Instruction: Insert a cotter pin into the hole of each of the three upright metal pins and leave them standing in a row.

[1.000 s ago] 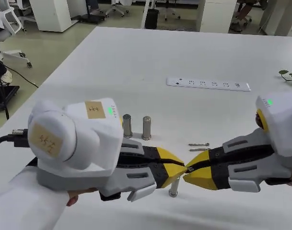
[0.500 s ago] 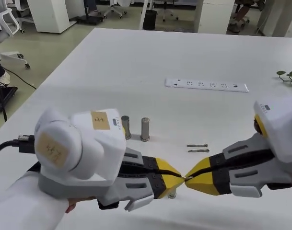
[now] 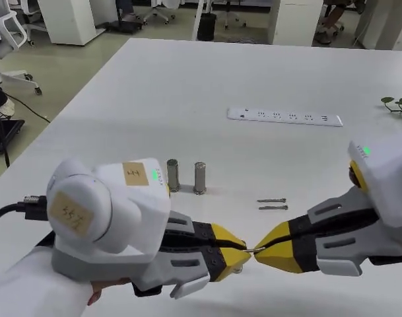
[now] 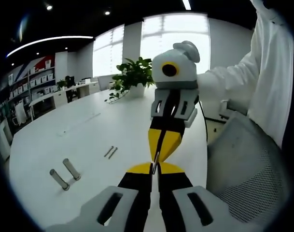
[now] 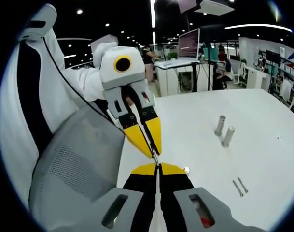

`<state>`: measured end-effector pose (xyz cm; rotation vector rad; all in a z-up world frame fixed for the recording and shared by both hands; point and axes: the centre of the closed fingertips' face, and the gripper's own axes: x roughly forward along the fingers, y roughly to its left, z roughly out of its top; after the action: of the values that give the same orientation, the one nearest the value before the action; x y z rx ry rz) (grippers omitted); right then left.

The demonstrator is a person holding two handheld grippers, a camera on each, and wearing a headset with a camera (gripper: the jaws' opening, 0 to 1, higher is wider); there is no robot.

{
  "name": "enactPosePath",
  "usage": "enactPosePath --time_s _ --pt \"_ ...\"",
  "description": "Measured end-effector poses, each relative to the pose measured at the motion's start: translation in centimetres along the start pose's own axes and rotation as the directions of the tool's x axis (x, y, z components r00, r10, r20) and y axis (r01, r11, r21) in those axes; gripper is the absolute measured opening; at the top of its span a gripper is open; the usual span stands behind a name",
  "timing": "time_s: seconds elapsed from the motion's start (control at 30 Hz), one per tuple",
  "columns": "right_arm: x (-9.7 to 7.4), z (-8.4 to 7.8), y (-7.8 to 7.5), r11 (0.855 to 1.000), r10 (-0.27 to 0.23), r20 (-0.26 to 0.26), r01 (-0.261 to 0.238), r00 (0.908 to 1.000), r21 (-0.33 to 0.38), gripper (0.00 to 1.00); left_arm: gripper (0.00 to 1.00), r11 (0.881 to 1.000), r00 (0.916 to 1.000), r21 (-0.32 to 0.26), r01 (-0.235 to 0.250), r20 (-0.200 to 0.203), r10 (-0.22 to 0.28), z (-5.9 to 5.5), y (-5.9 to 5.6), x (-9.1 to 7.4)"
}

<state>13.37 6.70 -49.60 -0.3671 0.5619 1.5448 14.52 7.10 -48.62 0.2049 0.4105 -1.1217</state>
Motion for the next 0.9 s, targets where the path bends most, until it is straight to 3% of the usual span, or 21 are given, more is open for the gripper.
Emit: enactPosePath --time_s 0.23,0.37,0.53,0.7,0.9 --pt "0.0 -0.7 -0.9 0.999 -0.041 -0.004 0.041 0.9992 0.004 0.00 0.03 1.000 0.9996 0.015 -0.028 -0.002 0.028 -0.2 1.0 0.1" --pt "-0.4 -1.4 -1.5 0.997 -0.071 -0.015 0.071 0.9974 0.012 0.00 0.11 0.999 0.9991 0.016 -0.042 -0.008 0.042 -0.5 1.4 0.1" --pt "-0.7 -2.8 -2.4 0.991 -0.127 -0.054 0.128 0.9904 0.022 0.00 0.15 0.999 0.9980 0.006 -0.052 -0.037 0.052 -1.4 2.3 0.2" --pt "-0.7 -4.3 -3.1 0.987 -0.155 -0.100 0.157 0.9829 0.018 0.00 0.17 0.999 0.9967 -0.026 -0.037 -0.074 0.035 -2.5 2.7 0.7" --pt "-0.5 -5.4 -3.6 0.985 -0.168 -0.128 0.173 0.9774 0.026 0.00 0.21 0.998 0.9958 -0.050 -0.026 -0.089 0.021 -3.5 3.2 1.5"
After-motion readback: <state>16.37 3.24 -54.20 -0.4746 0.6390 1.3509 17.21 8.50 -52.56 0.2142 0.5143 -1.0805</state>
